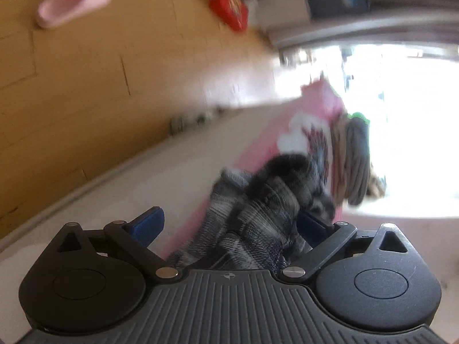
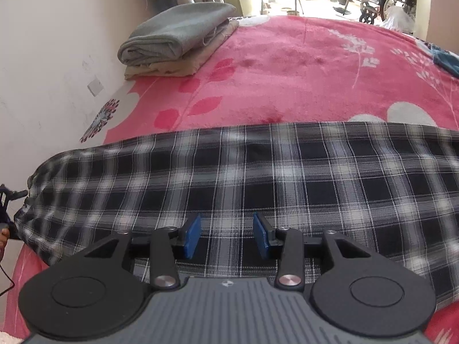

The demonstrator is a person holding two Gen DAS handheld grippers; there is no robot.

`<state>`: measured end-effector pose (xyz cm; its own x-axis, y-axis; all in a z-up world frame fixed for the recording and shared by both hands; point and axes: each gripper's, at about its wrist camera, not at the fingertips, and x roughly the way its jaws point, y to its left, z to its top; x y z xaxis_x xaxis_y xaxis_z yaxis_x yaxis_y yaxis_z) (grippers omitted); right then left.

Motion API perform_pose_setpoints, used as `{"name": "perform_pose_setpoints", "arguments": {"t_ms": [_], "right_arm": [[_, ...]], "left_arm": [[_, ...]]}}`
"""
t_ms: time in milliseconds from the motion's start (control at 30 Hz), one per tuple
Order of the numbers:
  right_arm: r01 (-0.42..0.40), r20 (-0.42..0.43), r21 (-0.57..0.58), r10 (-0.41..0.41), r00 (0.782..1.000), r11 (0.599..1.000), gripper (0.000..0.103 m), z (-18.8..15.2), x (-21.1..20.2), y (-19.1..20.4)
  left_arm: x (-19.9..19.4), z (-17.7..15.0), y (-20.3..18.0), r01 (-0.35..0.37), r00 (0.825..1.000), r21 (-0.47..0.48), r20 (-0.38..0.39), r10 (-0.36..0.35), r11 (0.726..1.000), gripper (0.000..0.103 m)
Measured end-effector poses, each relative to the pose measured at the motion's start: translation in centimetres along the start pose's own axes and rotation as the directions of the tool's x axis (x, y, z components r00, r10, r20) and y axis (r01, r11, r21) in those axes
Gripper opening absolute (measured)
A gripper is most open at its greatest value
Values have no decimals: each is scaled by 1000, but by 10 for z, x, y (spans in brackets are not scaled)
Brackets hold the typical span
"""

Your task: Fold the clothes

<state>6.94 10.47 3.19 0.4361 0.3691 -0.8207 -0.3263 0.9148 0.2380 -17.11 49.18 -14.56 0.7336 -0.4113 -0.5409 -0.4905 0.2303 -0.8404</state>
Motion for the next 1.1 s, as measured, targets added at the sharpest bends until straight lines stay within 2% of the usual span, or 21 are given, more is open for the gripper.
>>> {"name": "perform_pose_setpoints", "arguments": {"t_ms": [67, 133, 200, 333, 500, 600, 800, 933, 1000, 1100], "right_arm": [[6, -12, -4, -6, 1000, 1000, 43, -2, 1, 1], [15, -23, -2, -15, 1000, 1000, 43, -3, 3, 1], [23, -31, 5, -22, 999, 1000, 43, -3, 5, 0], [22, -36, 18, -21, 999, 1000, 43, -1, 10, -1], [22, -16, 28, -21, 1000, 999, 43, 5, 12, -2], [20, 4, 40, -20, 1000, 999, 43, 8, 9, -5], [15, 32, 66, -17, 999, 998, 43, 12, 5, -12], [-1, 56, 88, -4, 998, 996, 43, 13, 0, -18], [-10, 70, 97, 3, 998, 995, 43, 13, -3, -20], [-24, 92, 111, 14, 996, 994, 43, 13, -7, -24]], "left_arm": [[4, -1, -10, 27, 999, 55, -20, -26, 998, 99], [3, -3, -17, 6, 1000, 101, -10, -5, 995, 95], [2, -6, -24, -22, 1000, 145, 4, 22, 989, 77], [-2, -8, -32, -86, 996, 204, 15, 85, 975, 58], [-14, -8, -53, -178, 984, 294, 59, 168, 939, 31], [-27, -13, -76, -203, 979, 348, 92, 182, 915, 17], [-41, -39, -153, -226, 974, 451, 122, 191, 864, 12], [-34, -62, -204, -250, 968, 463, 89, 236, 850, 11], [-25, -73, -226, -238, 969, 467, 57, 239, 851, 10], [7, -102, -258, -161, 980, 502, -18, 197, 850, 6]]}}
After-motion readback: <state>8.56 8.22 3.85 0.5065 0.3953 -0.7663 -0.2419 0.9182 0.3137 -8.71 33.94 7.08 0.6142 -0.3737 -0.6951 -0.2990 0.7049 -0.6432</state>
